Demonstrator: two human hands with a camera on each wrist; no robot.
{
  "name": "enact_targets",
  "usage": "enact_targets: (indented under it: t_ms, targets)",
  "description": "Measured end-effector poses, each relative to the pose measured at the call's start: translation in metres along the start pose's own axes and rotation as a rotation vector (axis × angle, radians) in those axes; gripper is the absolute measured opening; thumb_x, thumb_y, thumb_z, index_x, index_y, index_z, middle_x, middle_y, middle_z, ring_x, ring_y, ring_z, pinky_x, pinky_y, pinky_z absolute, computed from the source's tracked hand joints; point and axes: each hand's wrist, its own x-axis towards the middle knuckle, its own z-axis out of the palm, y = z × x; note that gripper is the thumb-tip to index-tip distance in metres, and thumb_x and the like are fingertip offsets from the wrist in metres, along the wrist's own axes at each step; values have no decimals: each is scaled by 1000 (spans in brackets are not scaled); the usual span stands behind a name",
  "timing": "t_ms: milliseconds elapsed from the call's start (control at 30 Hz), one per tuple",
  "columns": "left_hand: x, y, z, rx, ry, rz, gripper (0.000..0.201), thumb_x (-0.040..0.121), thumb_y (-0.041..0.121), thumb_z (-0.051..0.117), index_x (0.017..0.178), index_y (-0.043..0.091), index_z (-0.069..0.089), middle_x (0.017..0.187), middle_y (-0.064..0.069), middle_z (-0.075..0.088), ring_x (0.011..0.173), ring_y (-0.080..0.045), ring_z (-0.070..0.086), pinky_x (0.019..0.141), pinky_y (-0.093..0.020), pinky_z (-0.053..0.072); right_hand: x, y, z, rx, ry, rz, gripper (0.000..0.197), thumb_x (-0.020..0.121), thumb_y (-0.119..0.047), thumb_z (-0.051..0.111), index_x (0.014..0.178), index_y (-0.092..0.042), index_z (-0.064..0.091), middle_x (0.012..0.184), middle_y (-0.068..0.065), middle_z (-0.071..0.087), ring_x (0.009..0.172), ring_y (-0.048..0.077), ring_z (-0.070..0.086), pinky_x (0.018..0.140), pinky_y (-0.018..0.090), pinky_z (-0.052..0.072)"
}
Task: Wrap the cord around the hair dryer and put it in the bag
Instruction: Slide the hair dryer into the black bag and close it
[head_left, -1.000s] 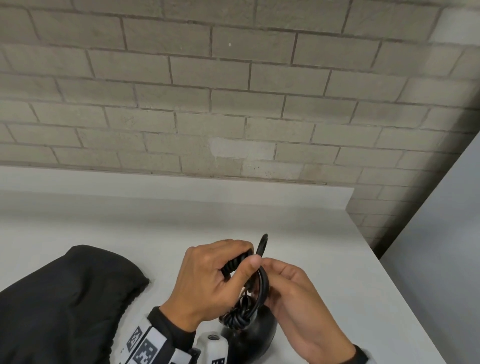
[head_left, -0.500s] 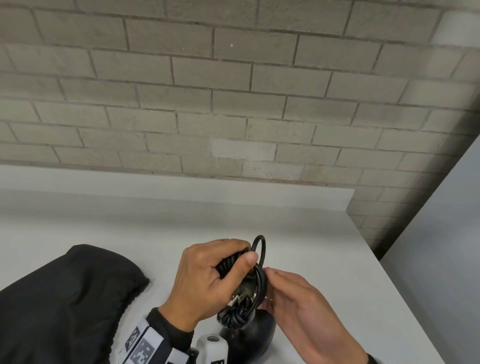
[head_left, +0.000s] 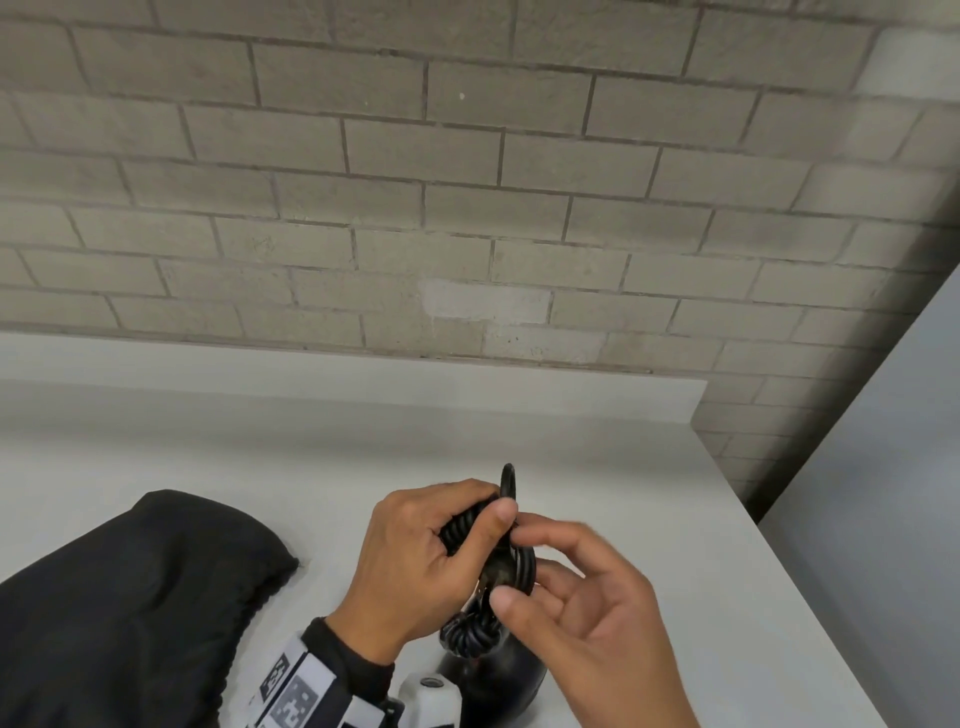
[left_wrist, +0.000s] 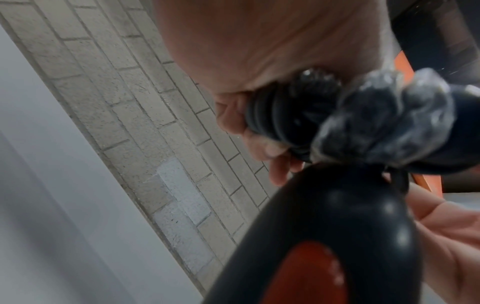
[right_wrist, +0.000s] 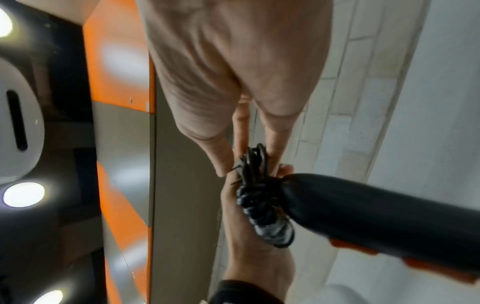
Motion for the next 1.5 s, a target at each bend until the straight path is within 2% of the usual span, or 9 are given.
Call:
enact_targets:
  t_ms: [167,367,633,800,933,1100,1300,1400,1500]
  targets:
    - [-1,3,1,-19,24,-13,32,96,48,55,80,26,72,60,22,57,53,-4,56,53,-15,40,-2,5,-3,-128,-46,-100,40,57,-7,80,94,-21,76,116,1,67,104,30,70,84,29,57]
    - [-1,3,4,66,27,-1,37,96,53,53,80,28,73,61,15,63,54,-5,58,50,-21,45,1,9,1,-230,76,-154,34,56,0,82,78,-24,74,104,2,72,87,28,74,75,26,59]
    - [-3,0,2,54,38,-75,39,91,63,54,78,29,69,59,10,62,52,-12,57,49,-33,46,-4,-2,5,-758,171,-377,17,75,-44,66,92,-43,62,119,-24,64,105,-2,63,82,1,42]
    - [-4,0,1,23,5,-127,35,91,63,53,84,32,67,60,7,62,49,-13,52,50,-24,40,0,-16,2,-349,221,-255,43,66,-64,73,94,-32,68,93,-2,76,90,14,73,82,21,56]
    - [-2,5,0,34,-43,-125,32,93,60,49,117,44,63,63,11,60,56,-13,56,56,-26,46,10,-23,-5,-132,197,-183,53,61,-66,78,87,-20,69,87,15,75,82,28,75,74,32,61]
    - [-2,9,2,43,-113,-55,27,99,49,49,88,33,69,65,21,56,60,-7,55,56,-20,40,20,-35,-11,-109,186,-121,56,58,-67,79,80,-18,69,82,17,73,71,38,73,62,33,61]
    - [0,11,-3,25,-132,49,40,96,60,47,84,29,68,64,13,57,57,-8,53,51,-32,44,35,-48,-16,-49,207,-28,52,67,-60,76,80,-10,66,81,14,72,63,37,72,55,30,58]
    - [3,16,-8,0,-173,75,41,84,66,61,83,25,68,65,13,56,52,2,48,49,-16,39,41,-43,-18,33,239,74,37,84,-41,63,84,-4,64,78,11,72,58,29,71,52,28,57]
    - [3,17,-10,34,-195,89,29,80,52,75,80,24,69,65,13,58,51,5,45,50,-11,36,45,-38,-16,125,267,180,30,89,-33,57,87,-4,64,77,9,70,56,24,69,52,27,56]
